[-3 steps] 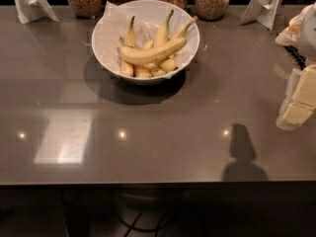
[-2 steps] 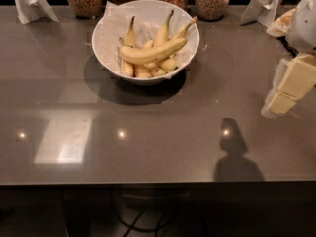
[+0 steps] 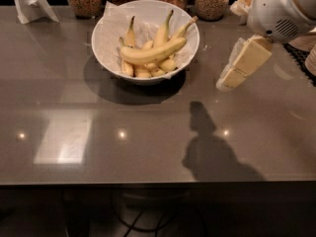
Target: Pick banana from white bowl
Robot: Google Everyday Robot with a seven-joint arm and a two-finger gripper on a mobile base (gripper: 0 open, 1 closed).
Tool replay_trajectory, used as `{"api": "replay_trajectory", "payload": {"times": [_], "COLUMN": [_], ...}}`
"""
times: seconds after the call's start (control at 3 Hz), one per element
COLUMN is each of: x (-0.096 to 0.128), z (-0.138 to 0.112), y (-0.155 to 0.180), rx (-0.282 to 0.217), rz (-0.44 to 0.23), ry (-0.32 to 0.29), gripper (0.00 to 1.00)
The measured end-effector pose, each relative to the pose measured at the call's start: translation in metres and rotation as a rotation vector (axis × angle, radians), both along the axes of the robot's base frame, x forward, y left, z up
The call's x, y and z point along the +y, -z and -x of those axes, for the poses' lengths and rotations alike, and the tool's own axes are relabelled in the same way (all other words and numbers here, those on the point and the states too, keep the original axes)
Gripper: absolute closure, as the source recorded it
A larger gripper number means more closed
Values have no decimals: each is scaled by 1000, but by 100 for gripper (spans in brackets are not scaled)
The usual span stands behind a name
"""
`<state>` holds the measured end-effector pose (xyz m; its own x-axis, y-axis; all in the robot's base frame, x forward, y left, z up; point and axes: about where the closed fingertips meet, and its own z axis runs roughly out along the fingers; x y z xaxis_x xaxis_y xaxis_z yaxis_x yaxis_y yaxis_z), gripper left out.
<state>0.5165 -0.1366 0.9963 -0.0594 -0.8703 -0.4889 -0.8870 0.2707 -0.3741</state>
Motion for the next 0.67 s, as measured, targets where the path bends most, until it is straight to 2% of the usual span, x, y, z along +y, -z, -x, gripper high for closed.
{"api": "replay_trajectory", "payload": {"times": [0.33, 0.67], "x": [38, 79], "z": [-29, -57], "y": [-4, -1], "rx": [-48, -46], "rz": [-66, -125], "ry": [-64, -148], "gripper": [0, 0]}}
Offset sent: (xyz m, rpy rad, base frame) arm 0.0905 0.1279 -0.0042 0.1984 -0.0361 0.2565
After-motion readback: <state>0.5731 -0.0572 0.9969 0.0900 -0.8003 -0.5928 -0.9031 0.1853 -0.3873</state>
